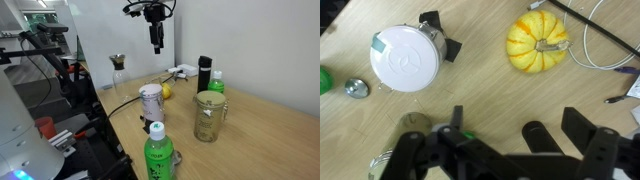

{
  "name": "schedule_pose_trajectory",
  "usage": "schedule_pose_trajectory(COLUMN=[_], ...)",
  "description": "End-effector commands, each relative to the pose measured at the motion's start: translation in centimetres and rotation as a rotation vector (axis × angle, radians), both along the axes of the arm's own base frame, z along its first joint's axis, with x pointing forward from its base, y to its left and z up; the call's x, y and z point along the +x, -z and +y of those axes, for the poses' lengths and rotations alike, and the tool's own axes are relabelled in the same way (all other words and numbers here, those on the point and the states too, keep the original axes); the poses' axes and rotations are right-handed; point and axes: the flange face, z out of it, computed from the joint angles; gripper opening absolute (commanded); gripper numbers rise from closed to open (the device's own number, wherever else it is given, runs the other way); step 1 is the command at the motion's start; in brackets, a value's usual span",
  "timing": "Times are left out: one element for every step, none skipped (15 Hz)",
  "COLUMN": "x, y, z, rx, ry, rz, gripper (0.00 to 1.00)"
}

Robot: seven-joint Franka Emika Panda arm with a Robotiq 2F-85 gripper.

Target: Move the black bottle forward

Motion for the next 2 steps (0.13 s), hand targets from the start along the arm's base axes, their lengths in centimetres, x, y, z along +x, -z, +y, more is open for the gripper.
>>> schedule_pose_trajectory(x=[0.02,0.02], y=[-0.04,-0.04], z=[-0.02,-0.02], rx=[0.0,0.0], ry=[0.0,0.0], rz=[0.001,0.001], gripper=[1.0,1.0])
